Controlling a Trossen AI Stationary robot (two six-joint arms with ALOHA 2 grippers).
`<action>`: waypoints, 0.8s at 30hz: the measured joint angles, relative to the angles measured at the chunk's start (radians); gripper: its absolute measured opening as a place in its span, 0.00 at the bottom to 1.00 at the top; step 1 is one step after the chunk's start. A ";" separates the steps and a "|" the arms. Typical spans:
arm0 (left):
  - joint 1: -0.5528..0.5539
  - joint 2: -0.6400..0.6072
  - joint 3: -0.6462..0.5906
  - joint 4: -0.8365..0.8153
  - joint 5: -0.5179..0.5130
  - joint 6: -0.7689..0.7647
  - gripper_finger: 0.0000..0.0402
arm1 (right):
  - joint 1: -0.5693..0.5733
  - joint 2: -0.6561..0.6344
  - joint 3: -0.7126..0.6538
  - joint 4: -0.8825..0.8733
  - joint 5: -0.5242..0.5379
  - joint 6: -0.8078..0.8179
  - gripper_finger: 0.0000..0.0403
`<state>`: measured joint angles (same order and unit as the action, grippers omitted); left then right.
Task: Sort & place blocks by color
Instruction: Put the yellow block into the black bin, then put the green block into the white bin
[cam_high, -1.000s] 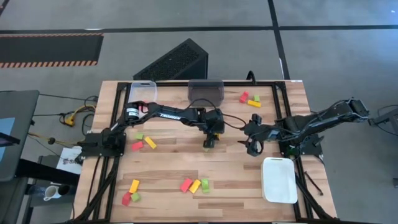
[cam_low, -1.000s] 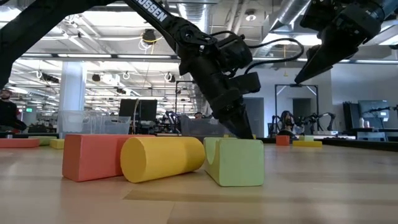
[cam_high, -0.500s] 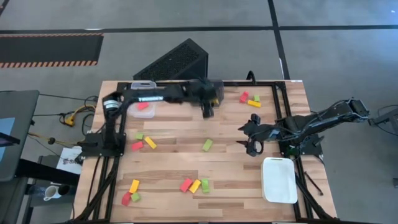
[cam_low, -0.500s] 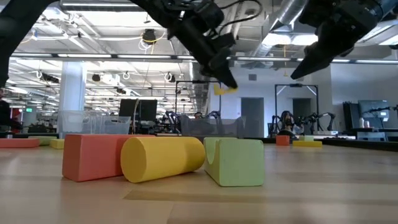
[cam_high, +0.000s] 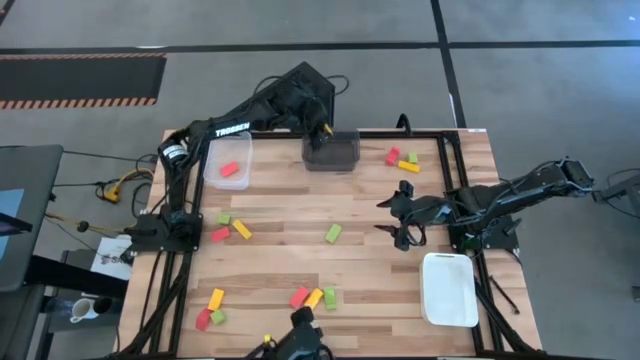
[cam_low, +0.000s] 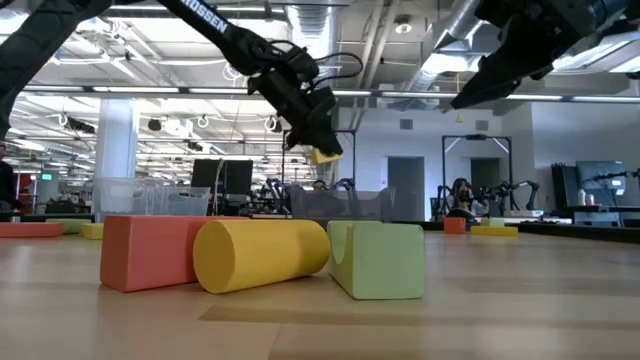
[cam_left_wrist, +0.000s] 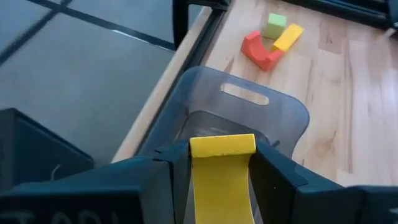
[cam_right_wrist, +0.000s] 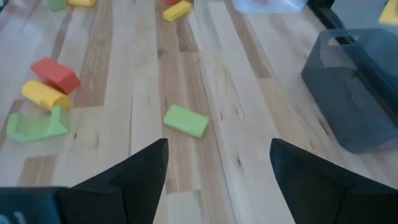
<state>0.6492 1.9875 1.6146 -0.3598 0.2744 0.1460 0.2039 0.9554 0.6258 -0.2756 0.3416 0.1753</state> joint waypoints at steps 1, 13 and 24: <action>0.002 0.011 0.000 0.009 0.009 -0.002 0.29 | -0.004 0.000 0.000 -0.002 0.000 0.000 0.76; -0.030 0.041 0.008 0.002 0.017 0.009 0.53 | -0.024 0.000 0.000 -0.007 0.000 0.000 0.76; -0.087 0.013 0.355 -0.671 0.117 0.051 0.71 | -0.023 0.000 0.000 -0.008 -0.002 0.001 0.76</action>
<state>0.5627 2.0004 1.9696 -1.0303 0.3911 0.1974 0.1807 0.9554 0.6258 -0.2832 0.3397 0.1763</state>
